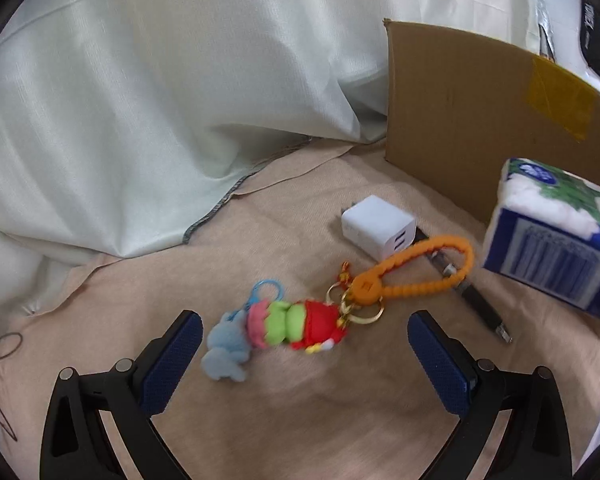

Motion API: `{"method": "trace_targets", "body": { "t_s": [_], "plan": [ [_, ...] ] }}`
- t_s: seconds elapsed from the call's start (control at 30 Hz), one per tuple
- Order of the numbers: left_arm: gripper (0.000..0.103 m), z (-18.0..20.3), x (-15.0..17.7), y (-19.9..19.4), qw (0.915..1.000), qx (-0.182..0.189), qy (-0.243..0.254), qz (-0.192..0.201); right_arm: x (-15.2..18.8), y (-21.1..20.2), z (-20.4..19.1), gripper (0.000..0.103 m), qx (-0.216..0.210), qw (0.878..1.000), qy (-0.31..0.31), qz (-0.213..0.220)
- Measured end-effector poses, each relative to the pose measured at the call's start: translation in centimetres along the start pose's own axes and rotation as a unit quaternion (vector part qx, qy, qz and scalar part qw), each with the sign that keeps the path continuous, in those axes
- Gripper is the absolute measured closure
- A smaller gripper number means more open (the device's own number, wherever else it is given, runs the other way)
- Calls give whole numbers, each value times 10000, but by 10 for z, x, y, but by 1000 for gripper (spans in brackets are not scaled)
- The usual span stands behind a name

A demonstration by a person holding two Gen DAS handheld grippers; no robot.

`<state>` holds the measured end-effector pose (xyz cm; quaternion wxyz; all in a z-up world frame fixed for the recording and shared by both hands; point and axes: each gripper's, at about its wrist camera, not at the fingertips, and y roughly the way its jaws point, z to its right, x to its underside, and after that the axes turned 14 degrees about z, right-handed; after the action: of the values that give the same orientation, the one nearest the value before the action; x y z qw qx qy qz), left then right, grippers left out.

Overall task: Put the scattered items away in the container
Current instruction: 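Grasp the white floral tissue pack with the right tool and lift it, then grasp blue plush keychain with left tool while right tool holds tissue pack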

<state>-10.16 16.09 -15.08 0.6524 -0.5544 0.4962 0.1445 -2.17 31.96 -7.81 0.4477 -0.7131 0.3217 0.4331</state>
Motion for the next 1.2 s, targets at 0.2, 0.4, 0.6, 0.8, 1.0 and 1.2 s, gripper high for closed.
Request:
{"method": "trace_targets", "body": {
  "t_s": [0.2, 0.4, 0.6, 0.8, 1.0, 1.2],
  "plan": [
    [2, -7, 3, -19, 9942, 460, -908, 355, -3, -8, 4, 46, -43, 9998, 120, 118],
    [15, -33, 20, -42, 9793, 633, -1769, 752, -5, -11, 6, 46, -101, 9996, 179, 182],
    [29, -45, 23, -28, 9959, -181, -774, 423, -6, -7, 5, 46, -181, 9993, 290, 163],
    [48, -61, 38, -6, 9988, -197, -439, 37, -4, -4, -3, 46, -278, 9992, 239, 126],
    [50, -57, 35, 12, 9992, -198, -344, -47, -4, 0, -5, 46, -251, 9994, 235, 86],
    [74, -58, 36, 19, 9982, -46, -581, -151, -3, 3, -7, 46, -237, 9994, 258, 35]
  ]
}}
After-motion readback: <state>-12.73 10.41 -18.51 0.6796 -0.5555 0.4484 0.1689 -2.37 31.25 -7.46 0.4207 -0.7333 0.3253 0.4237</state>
